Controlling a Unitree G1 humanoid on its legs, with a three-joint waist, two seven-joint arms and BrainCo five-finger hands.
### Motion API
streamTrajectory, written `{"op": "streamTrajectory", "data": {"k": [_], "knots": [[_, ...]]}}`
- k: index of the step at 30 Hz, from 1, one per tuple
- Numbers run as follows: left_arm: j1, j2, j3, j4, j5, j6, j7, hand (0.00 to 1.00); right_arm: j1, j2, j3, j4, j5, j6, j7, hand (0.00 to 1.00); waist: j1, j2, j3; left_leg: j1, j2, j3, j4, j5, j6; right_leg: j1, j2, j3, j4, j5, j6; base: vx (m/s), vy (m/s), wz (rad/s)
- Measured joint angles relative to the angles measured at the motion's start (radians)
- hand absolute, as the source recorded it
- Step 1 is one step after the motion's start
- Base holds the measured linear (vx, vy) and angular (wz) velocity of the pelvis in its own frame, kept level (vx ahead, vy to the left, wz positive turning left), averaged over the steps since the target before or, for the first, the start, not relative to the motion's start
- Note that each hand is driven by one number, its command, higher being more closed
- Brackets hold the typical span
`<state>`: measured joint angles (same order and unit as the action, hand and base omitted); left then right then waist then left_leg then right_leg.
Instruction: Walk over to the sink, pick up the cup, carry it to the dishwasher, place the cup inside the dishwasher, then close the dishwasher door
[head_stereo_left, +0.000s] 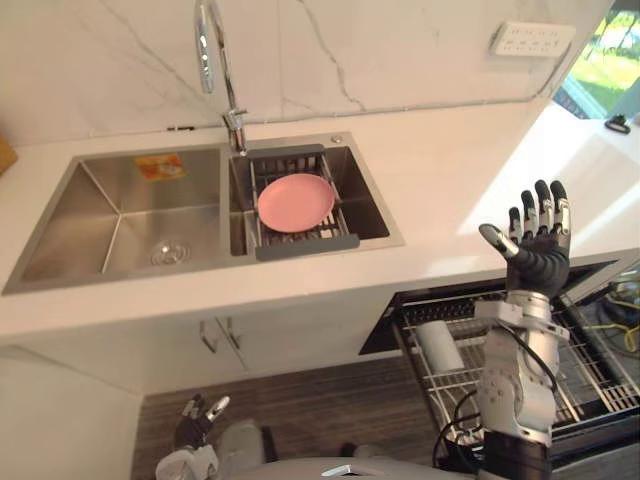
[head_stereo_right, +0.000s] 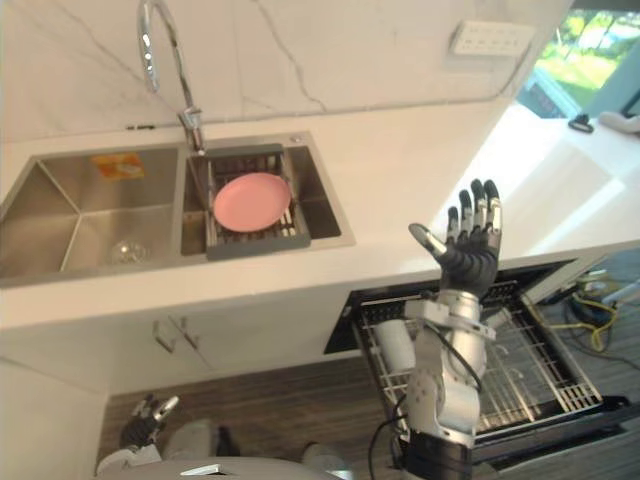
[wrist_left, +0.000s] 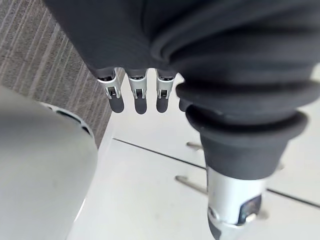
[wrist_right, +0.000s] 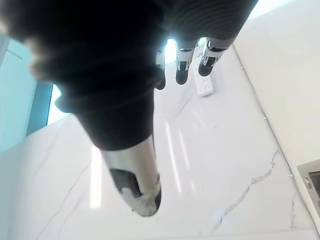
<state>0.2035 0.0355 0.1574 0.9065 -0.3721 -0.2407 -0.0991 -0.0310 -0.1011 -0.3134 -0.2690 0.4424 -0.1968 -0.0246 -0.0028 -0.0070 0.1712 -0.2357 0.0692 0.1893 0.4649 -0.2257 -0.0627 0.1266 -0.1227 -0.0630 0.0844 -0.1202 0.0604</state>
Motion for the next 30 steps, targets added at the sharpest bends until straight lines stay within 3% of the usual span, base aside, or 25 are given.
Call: {"op": "streamTrajectory", "data": {"k": [2,3,5,6,8,9,11,12,13,14,15,16,22,26,30], "knots": [[0.018,-0.002,0.008,-0.018,0.002,-0.008,0.001,0.0,-0.015,0.0,0.018,0.014,0.001,-0.002,-0.001,0.0,0.005,0.011,0.006,0.005,0.006,-0.064,-0.145,0.069,-0.028,0.041,-0.014,0.023,-0.014,-0.027,0.025,0.32,0.36,-0.44],[0.025,0.001,0.041,-0.022,0.001,-0.006,0.005,0.0,-0.012,0.014,0.057,0.015,0.0,-0.006,-0.001,0.0,0.009,-0.015,0.004,0.018,-0.011,-0.055,-0.137,0.055,-0.033,0.072,-0.051,0.064,-0.03,-0.062,0.027,0.37,0.372,-0.58],[0.025,0.019,0.039,-0.024,0.003,-0.006,0.005,0.0,-0.016,0.007,0.08,0.01,-0.009,-0.014,0.001,0.0,0.007,-0.034,0.002,0.012,-0.037,-0.033,-0.107,0.005,-0.02,0.076,-0.078,0.078,-0.027,-0.093,-0.006,0.36,0.281,-0.35],[0.019,0.029,0.04,-0.022,0.003,0.003,0.013,0.0,-0.022,0.006,0.094,0.008,-0.017,-0.021,0.002,0.0,0.005,-0.046,0.01,0.005,-0.05,-0.024,-0.065,-0.037,0.029,0.042,-0.079,0.089,0.122,-0.103,0.02,0.46,0.214,-0.19],[0.019,0.034,0.039,-0.011,0.005,0.015,0.025,0.0,-0.017,0.011,0.106,0.008,-0.017,-0.02,0.002,0.0,0.017,-0.049,0.011,0.047,-0.063,-0.011,-0.071,-0.061,0.07,0.002,-0.078,0.08,0.282,-0.103,0.033,0.5,0.199,-0.21],[0.029,0.044,0.035,0.027,0.019,0.032,0.035,0.0,-0.017,0.015,0.118,-0.004,-0.017,-0.02,0.002,0.0,0.018,-0.054,0.017,0.138,-0.085,-0.007,-0.14,-0.059,0.09,-0.059,-0.083,0.082,0.478,-0.051,0.062,0.39,0.151,0.15],[0.039,0.056,0.03,0.027,0.055,0.04,0.041,0.0,-0.022,0.012,0.119,-0.028,-0.017,-0.02,0.002,0.0,0.004,-0.061,0.029,0.179,-0.093,-0.025,-0.215,-0.019,0.087,-0.126,-0.071,0.088,0.587,-0.042,0.076,0.26,0.095,0.22],[0.049,0.058,0.023,0.019,0.072,0.035,0.042,0.0,-0.038,0.014,0.137,-0.033,-0.018,-0.02,0.002,0.0,0.009,-0.064,0.032,0.213,-0.085,-0.012,-0.253,0.01,0.062,-0.179,-0.069,0.066,0.624,-0.038,0.062,0.23,0.034,0.15],[0.051,0.063,0.014,0.018,0.073,0.043,0.055,0.0,-0.056,0.013,0.154,-0.038,-0.02,-0.021,0.002,0.0,-0.004,-0.058,0.034,0.233,-0.062,-0.007,-0.288,0.11,0.05,-0.244,-0.06,0.003,0.606,-0.033,0.042,0.2,0.011,0.24],[0.056,0.073,0.007,0.018,0.07,0.044,0.057,0.0,-0.06,0.022,0.155,-0.037,-0.024,-0.023,0.001,0.0,-0.005,-0.073,0.034,0.232,-0.073,-0.013,-0.286,0.123,0.064,-0.259,-0.064,-0.022,0.539,0.015,0.021,0.16,-0.02,0.62],[0.042,0.092,0.001,0.02,0.068,0.048,0.059,0.0,-0.061,0.035,0.151,-0.034,-0.034,-0.023,0.0,0.0,-0.011,-0.091,0.036,0.226,-0.095,-0.047,-0.28,0.128,0.057,-0.254,-0.071,-0.033,0.488,0.01,0.02,0.14,-0.063,0.29],[0.039,0.083,-0.007,0.008,0.07,0.051,0.058,0.0,-0.061,0.035,0.152,-0.026,-0.042,-0.018,0.0,0.0,0.008,-0.073,0.031,0.225,-0.077,-0.092,-0.289,0.148,0.061,-0.211,-0.053,-0.04,0.389,0.013,0.02,0.13,-0.079,0.07],[0.068,0.069,0.0,0.008,0.07,0.064,0.064,0.0,-0.06,0.027,0.123,-0.029,-0.052,-0.018,-0.006,0.0,0.013,-0.066,0.024,0.236,-0.08,-0.073,-0.292,0.131,0.058,-0.037,-0.031,-0.063,0.009,0.059,0.052,-0.04,-0.052,-0.43],[0.087,0.04,0.031,0.009,0.06,0.05,0.061,0.0,-0.06,-0.011,0.129,-0.029,-0.052,-0.017,-0.005,0.0,0.021,-0.04,-0.021,0.236,-0.075,-0.087,-0.314,0.147,0.051,-0.03,-0.023,-0.091,-0.05,0.089,0.031,-0.1,-0.025,-0.2],[0.087,0.033,0.037,0.01,0.064,0.004,0.046,0.0,-0.058,-0.029,0.127,-0.029,-0.057,-0.017,0.002,0.0,0.038,-0.036,-0.036,0.205,-0.056,-0.113,-0.308,0.167,0.053,-0.023,-0.006,-0.138,-0.073,0.103,0.021,-0.03,-0.074,0.26]]}}
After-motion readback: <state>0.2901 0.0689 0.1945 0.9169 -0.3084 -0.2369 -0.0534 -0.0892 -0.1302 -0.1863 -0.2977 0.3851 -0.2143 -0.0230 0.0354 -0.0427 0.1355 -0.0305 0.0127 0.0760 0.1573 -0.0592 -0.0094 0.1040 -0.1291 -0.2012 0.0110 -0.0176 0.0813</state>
